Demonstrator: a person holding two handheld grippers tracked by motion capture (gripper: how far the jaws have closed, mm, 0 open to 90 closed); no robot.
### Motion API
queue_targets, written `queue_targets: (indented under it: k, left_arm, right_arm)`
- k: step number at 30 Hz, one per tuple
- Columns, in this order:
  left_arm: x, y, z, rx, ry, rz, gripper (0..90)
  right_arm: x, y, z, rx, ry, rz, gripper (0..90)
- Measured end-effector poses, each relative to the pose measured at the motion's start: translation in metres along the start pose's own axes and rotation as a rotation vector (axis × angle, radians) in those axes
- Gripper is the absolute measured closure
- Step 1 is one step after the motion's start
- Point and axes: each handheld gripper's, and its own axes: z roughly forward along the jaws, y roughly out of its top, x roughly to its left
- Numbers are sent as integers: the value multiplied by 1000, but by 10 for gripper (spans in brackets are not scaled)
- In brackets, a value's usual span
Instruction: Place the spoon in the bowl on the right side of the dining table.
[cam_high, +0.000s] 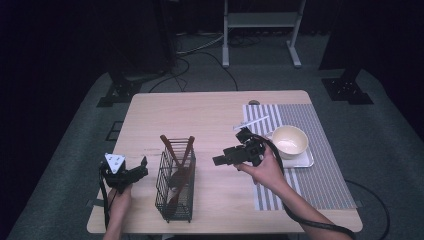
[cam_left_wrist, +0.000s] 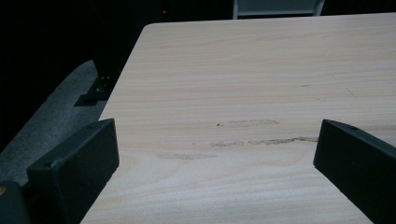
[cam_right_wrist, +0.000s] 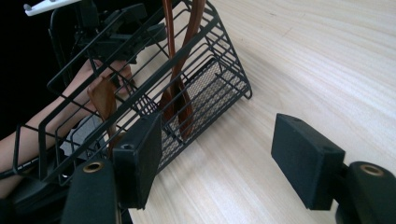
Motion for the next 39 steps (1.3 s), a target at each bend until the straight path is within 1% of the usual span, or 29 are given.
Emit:
queue_targets:
  k: [5, 10, 14, 24, 29, 35, 39]
  left_arm:
    - [0, 0, 0, -2, -1, -6, 0]
    - [0, 0, 0, -2, 0, 0, 0]
    - [0, 0, 0, -2, 1, 1, 0]
    - [0, 0, 0, -1, -1, -2, 0]
    - [0, 0, 0, -1, -1, -1, 0]
    - [0, 0, -1, -1, 0, 1, 0]
    - [0, 0, 0, -1, 0, 0, 0]
  right_arm:
    - [0, 9, 2, -2, 1, 0, 325]
    - [1, 17, 6, 5, 4, -4, 327]
    - [2, 23, 9, -1, 13, -7, 328]
    - [7, 37, 23, 2, 27, -20, 330]
    - [9, 41, 28, 11, 31, -29, 331]
    - [11, 47, 32, 4, 37, -33, 332]
    - [11, 51, 34, 5, 33, -38, 334]
